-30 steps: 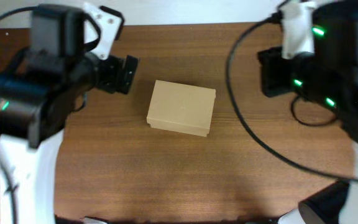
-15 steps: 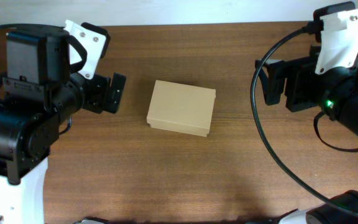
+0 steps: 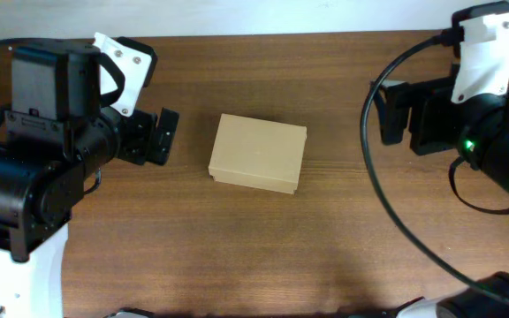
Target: Pack container
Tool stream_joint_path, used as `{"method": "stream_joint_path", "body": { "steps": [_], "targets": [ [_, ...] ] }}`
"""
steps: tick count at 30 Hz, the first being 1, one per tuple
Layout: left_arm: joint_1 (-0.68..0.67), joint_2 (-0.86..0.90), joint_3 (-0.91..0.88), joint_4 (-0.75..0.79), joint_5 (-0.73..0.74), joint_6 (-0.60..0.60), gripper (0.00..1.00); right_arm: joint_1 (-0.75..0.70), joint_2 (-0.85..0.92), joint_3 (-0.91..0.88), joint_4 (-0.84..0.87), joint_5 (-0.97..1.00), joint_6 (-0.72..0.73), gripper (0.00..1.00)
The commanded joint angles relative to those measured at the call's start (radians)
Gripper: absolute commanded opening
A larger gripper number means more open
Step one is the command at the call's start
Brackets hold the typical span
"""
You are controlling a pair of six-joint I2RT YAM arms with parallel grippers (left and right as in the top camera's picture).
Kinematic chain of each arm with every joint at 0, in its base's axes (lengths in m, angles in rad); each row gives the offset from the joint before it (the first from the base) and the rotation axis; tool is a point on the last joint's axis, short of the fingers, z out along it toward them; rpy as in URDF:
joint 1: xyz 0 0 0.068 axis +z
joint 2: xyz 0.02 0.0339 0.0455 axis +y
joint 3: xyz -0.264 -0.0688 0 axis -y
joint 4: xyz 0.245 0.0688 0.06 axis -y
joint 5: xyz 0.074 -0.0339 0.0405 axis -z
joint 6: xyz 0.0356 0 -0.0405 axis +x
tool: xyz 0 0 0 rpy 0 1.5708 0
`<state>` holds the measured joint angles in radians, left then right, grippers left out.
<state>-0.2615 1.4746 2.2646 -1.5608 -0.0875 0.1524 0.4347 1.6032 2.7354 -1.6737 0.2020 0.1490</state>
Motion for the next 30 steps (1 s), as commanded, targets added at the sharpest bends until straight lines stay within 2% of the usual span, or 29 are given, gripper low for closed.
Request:
{"method": "stream_joint_path", "body": {
  "steps": [1,4,8,14,21,30],
  "targets": [
    [0.002,0.000,0.007,-0.002,-0.018,-0.002,0.99,-0.029,-0.086,-0.094,0.080,0.192,-0.002,0.99],
    [0.002,0.000,0.007,-0.002,-0.018,-0.002,0.99,-0.115,-0.190,-0.291,0.243,0.179,-0.001,0.99],
    [0.002,0.000,0.007,-0.002,-0.018,-0.002,0.99,-0.231,-0.400,-0.698,0.509,0.103,-0.001,0.99],
    [0.002,0.000,0.007,-0.004,-0.018,-0.002,0.99,-0.274,-0.709,-1.260,0.826,0.104,-0.001,0.99],
    [0.002,0.000,0.007,-0.004,-0.018,-0.002,0.99,-0.294,-1.033,-1.813,1.041,0.105,-0.002,0.99],
    [0.002,0.000,0.007,-0.004,-0.018,-0.002,0.99,-0.350,-1.383,-2.307,1.129,0.108,-0.001,0.99]
  ]
}}
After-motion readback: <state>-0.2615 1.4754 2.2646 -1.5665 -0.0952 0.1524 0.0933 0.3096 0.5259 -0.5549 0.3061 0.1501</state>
